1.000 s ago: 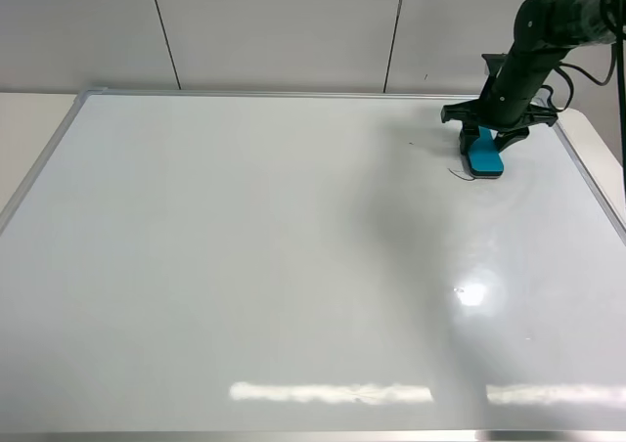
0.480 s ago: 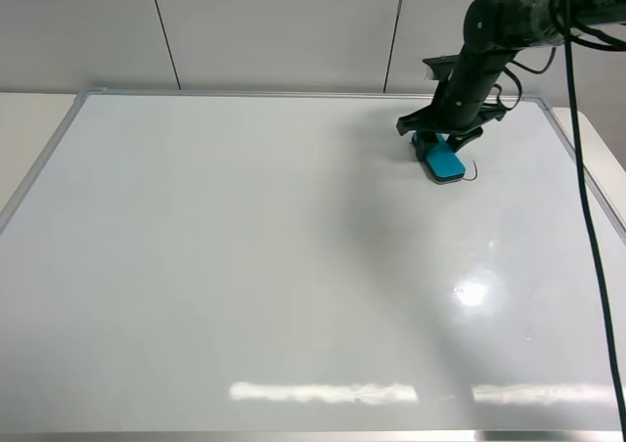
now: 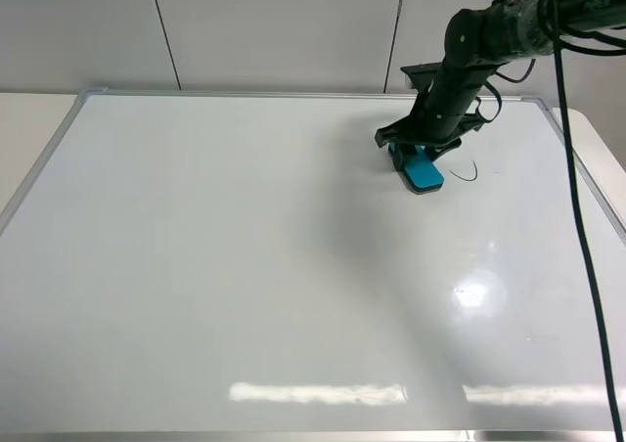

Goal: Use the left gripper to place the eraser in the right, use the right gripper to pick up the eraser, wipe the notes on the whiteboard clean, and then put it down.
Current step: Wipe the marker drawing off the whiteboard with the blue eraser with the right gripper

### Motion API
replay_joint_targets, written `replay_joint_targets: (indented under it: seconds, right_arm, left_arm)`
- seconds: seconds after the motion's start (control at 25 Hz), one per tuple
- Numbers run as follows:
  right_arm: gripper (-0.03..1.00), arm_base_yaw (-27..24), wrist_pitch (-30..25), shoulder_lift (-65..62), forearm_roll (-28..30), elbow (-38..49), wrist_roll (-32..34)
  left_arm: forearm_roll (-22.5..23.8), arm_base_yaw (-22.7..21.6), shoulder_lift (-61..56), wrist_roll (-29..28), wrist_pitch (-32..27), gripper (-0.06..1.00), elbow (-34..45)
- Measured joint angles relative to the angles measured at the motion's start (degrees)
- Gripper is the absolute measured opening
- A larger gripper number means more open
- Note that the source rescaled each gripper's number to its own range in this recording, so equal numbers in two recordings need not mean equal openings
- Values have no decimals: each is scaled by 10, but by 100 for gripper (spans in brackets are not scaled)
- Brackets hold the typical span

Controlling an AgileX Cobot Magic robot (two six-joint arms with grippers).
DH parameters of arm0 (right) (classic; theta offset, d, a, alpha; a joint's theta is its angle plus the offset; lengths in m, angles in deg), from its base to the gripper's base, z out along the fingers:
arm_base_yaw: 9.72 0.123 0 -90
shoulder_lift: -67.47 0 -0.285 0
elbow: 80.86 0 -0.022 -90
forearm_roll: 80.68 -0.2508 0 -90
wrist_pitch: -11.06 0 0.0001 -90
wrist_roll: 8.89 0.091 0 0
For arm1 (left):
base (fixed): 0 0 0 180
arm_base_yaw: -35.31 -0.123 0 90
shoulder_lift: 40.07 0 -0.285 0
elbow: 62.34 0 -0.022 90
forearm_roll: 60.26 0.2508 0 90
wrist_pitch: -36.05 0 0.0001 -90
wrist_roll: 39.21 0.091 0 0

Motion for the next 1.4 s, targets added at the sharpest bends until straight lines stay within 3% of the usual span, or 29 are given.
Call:
replay_joint_targets:
  seconds: [0.24, 0.44, 0.68, 0.8, 1.04, 1.2, 1.4]
  right_arm:
    - [1, -78, 54, -53, -5, 99, 0]
    - [1, -164, 53, -75, -5, 126, 7]
    - [1, -210, 50, -79, -13, 129, 21]
    - [1, -204, 50, -80, -32, 129, -1]
    - [1, -103, 81, -80, -76, 129, -38]
    - [1, -53, 112, -76, -76, 131, -34]
    - [1, -43, 122, -75, -49, 133, -1]
  left_arm:
    - [0, 0, 0, 0, 0, 100, 0]
    - [0, 0, 0, 0, 0, 100, 0]
    - [0, 0, 0, 0, 0, 100, 0]
    - [0, 0, 0, 0, 0, 100, 0]
    - [0, 0, 0, 0, 0, 100, 0]
    - [0, 0, 0, 0, 0, 100, 0]
    - [0, 0, 0, 0, 0, 100, 0]
